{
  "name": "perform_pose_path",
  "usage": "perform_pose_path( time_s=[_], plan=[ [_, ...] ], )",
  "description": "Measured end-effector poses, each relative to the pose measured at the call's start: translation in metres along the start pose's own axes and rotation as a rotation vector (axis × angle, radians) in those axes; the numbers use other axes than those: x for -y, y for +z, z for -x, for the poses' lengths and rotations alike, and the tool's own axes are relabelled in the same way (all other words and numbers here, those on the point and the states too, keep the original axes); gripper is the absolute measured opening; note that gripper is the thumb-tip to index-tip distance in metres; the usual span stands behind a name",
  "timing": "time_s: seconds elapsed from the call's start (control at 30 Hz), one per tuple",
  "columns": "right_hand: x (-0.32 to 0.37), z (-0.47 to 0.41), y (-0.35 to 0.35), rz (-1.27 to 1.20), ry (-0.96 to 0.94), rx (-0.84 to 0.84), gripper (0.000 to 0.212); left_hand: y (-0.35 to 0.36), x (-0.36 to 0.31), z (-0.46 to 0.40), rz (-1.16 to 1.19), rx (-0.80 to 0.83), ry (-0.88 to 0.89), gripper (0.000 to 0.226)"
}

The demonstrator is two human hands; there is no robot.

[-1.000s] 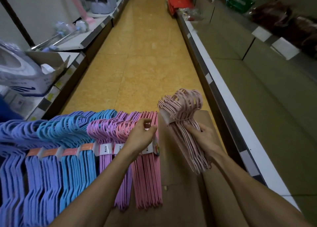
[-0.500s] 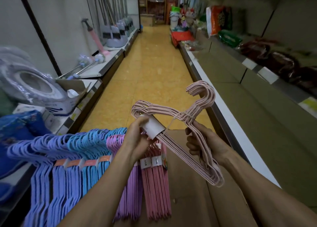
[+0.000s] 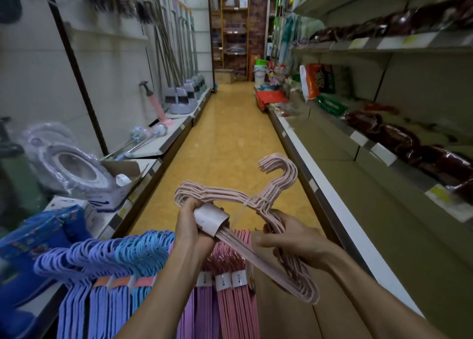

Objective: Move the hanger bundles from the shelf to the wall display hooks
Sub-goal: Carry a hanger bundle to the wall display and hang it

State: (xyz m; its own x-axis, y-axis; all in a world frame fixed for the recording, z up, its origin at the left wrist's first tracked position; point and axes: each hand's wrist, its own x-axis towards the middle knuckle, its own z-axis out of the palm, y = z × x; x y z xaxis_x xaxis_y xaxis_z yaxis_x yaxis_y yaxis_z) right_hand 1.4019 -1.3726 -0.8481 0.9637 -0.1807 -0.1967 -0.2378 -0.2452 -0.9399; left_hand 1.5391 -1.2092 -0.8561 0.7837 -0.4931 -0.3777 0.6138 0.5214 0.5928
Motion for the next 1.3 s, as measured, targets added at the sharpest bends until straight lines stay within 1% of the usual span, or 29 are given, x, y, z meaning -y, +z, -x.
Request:
perform_pose_path(
  time_s=[0.07,0.13,0.27,0.37,0.43,0.53,0.63,0.77,0.87,1.0,1.1,1.17,1.2,1.3],
  plan=[
    [0.006,-0.002,0.003,0.094,-0.015,-0.1,0.033,0.006,-0.004,0.005,0.003,0.008,0.01,0.017],
    [0.013,-0.005,0.004,0.127,-0.031,-0.163,0.027,0.014,-0.013,0.009,-0.017,0.017,0.029,0.017],
    [0.044,-0.015,-0.003,0.154,-0.08,-0.243,0.026,0.042,-0.043,0.015,-0.056,0.01,0.089,0.015],
    [0.089,-0.019,-0.017,0.116,-0.111,-0.254,0.025,0.074,-0.075,0.024,-0.035,-0.014,0.13,0.01],
    [0.126,-0.019,-0.027,0.126,-0.125,-0.259,0.023,0.099,-0.1,0.033,-0.033,-0.018,0.147,0.011],
    [0.19,-0.015,-0.042,0.141,-0.151,-0.268,0.018,0.143,-0.146,0.052,-0.028,-0.014,0.169,0.014],
    [0.265,-0.008,-0.058,0.126,-0.179,-0.289,0.008,0.194,-0.201,0.078,-0.016,0.021,0.181,0.011],
    [0.376,0.005,-0.079,0.11,-0.214,-0.347,0.01,0.273,-0.28,0.122,-0.004,0.058,0.265,0.017],
    [0.462,0.016,-0.091,0.124,-0.213,-0.422,0.011,0.329,-0.341,0.158,-0.009,0.088,0.303,0.01],
    [0.576,0.036,-0.102,0.131,-0.225,-0.472,0.014,0.399,-0.42,0.204,-0.032,0.111,0.346,0.013],
    [0.65,0.055,-0.108,0.157,-0.227,-0.467,0.008,0.438,-0.471,0.24,-0.009,0.16,0.354,0.004],
    [0.693,0.068,-0.112,0.197,-0.218,-0.462,0.007,0.458,-0.499,0.261,-0.011,0.164,0.346,0.019],
    [0.712,0.074,-0.114,0.222,-0.216,-0.46,0.007,0.468,-0.511,0.271,-0.011,0.167,0.348,0.02],
    [0.758,0.088,-0.116,0.315,-0.218,-0.454,0.007,0.488,-0.538,0.295,0.001,0.159,0.349,0.006]
  ],
)
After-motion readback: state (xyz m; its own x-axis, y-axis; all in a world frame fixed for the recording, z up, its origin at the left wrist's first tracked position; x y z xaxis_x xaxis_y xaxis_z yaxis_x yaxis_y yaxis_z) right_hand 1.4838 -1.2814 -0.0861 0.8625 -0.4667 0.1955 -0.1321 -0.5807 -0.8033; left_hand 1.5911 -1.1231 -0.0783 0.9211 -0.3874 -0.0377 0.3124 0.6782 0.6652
